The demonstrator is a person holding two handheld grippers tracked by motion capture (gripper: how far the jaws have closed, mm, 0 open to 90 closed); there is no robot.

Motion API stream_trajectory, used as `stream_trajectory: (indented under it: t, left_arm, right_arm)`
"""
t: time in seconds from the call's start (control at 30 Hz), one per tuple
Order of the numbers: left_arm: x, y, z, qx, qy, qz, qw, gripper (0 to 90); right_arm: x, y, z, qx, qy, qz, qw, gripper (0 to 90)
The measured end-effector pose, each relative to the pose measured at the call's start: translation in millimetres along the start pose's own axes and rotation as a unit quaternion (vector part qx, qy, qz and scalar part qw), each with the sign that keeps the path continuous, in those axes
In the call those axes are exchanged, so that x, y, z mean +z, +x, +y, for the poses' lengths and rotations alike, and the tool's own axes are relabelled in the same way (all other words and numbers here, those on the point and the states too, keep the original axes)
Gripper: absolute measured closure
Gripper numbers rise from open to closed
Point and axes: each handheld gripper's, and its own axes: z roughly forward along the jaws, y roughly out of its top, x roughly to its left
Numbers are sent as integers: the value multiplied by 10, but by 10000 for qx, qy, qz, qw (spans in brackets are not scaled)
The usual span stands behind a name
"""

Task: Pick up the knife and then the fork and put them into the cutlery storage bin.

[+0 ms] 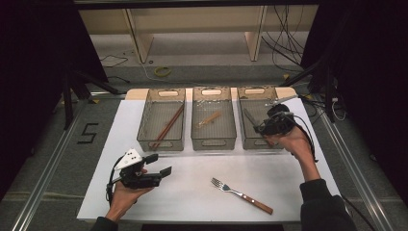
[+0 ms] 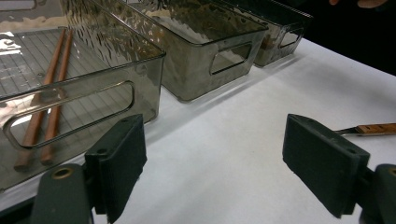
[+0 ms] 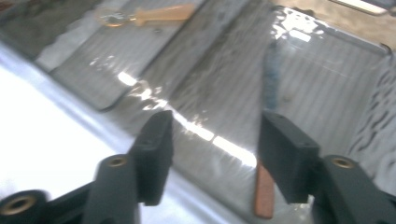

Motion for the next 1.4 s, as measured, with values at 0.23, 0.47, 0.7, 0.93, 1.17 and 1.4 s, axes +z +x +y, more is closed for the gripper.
stream_trajectory:
  t: [0.23, 0.47, 0.7, 0.93, 1.17, 1.4]
  left_arm:
    - [1, 6, -5, 5, 2, 12, 10000, 209]
    - [5, -1, -5, -3, 13, -15, 10000, 209]
    - [11, -19, -6, 15, 37, -64, 10000, 207]
    - [2, -25, -3, 26, 2, -76, 10000, 207]
    - [6, -38, -3, 36, -12, -92, 10000, 208]
    - [8, -37, -5, 53, -4, -85, 9999, 208]
  right_arm:
    - [-123, 271, -165, -326, -115, 343, 9988, 401]
    - [-170, 408, -269, -383, -214, 530, 9976, 389]
    - [-146, 474, -371, -349, -95, 866, 9956, 376]
    - [-146, 562, -474, -445, 74, 1030, 9937, 353]
    - [-123, 708, -612, -649, 372, 1167, 9903, 335]
    - [-116, 874, -706, -945, 729, 1226, 9853, 336]
